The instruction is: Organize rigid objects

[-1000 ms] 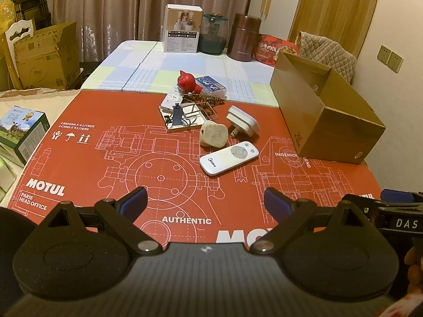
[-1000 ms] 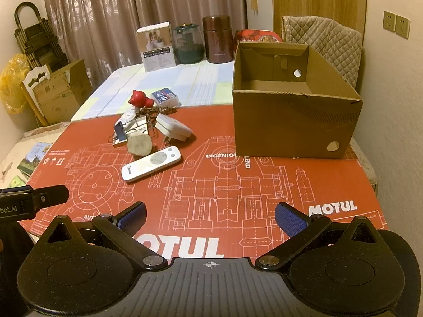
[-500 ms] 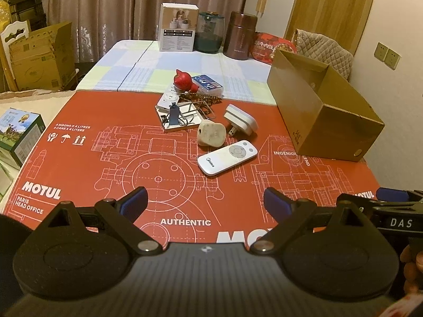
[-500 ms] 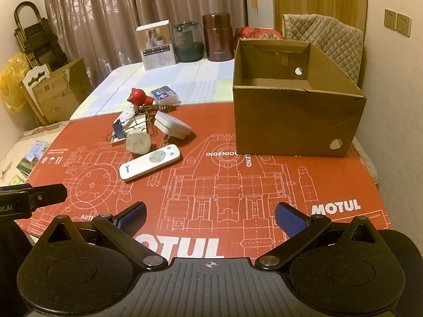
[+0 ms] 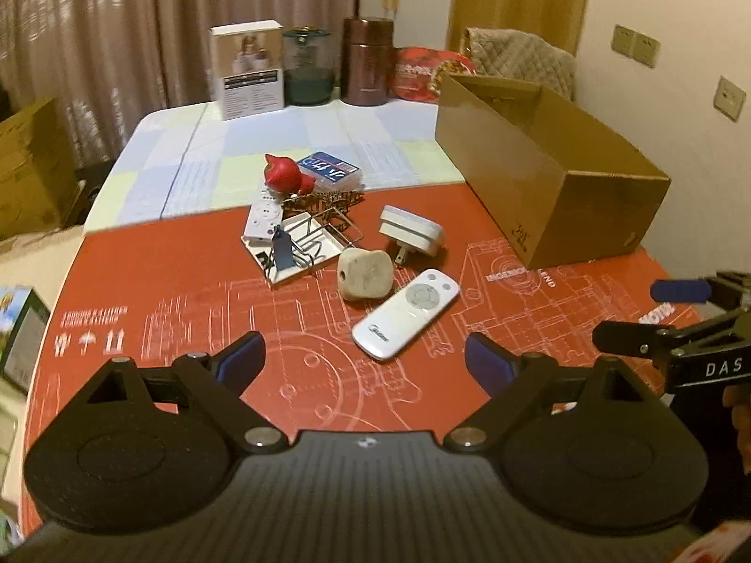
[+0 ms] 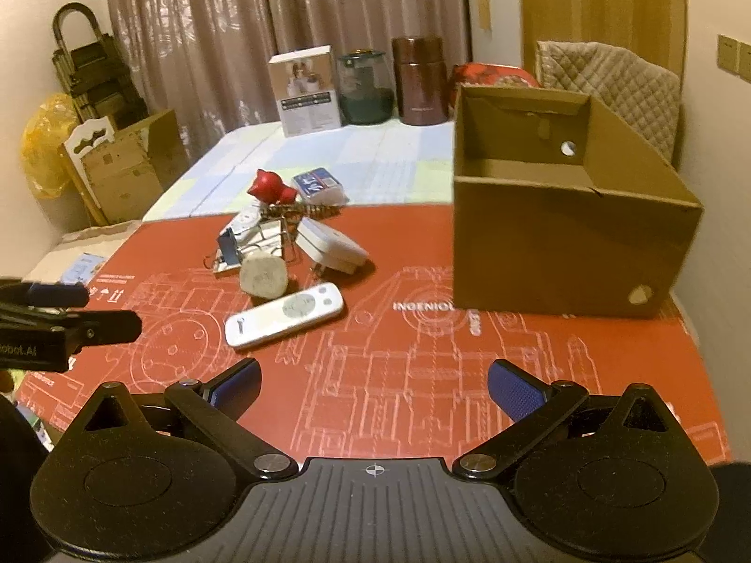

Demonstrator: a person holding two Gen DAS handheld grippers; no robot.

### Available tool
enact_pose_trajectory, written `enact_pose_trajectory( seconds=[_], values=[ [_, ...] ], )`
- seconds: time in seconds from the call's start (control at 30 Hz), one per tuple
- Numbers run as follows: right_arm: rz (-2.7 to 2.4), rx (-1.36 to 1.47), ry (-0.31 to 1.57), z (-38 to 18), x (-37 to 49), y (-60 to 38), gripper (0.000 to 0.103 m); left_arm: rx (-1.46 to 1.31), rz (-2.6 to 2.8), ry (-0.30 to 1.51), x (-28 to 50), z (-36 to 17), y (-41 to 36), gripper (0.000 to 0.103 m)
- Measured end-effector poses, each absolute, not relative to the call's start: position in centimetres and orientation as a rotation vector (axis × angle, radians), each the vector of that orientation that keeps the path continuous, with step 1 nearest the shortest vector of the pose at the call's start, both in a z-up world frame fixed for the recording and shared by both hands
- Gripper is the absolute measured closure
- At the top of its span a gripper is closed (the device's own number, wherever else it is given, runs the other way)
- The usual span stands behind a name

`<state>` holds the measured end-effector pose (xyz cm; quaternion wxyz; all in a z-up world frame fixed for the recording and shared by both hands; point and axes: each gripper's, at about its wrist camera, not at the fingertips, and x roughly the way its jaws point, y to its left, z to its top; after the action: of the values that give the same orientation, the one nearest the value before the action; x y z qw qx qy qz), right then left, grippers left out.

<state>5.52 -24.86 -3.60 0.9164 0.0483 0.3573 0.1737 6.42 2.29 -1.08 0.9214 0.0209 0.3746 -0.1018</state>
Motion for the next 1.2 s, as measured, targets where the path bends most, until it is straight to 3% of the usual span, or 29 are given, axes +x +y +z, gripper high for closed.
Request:
enact_pose_trajectory(
  seconds=[0.3, 0.53, 0.83, 1.2],
  values=[
    [0.511, -0.003, 0.715, -5.6, 8.6, -21.5, 0.003, 0.130, -0.284, 0.785, 10.6, -3.1, 4.4, 0.013],
    [0.709, -0.284, 0.695, -7.8, 11.8, -18.0, 0.003, 0.169, -0.331, 0.809, 12.9, -5.7, 4.6, 0.013],
    [0.997, -0.611, 0.685, -11.0, 15.9, -14.5, 0.024, 0.378, -0.498, 0.800, 15.3, -7.0, 3.7, 0.014],
    [1.154, -0.815, 0.691, -12.4, 19.9, -11.5, 0.027, 0.432, -0.593, 0.812, 16.9, -8.1, 4.0, 0.014]
  ],
)
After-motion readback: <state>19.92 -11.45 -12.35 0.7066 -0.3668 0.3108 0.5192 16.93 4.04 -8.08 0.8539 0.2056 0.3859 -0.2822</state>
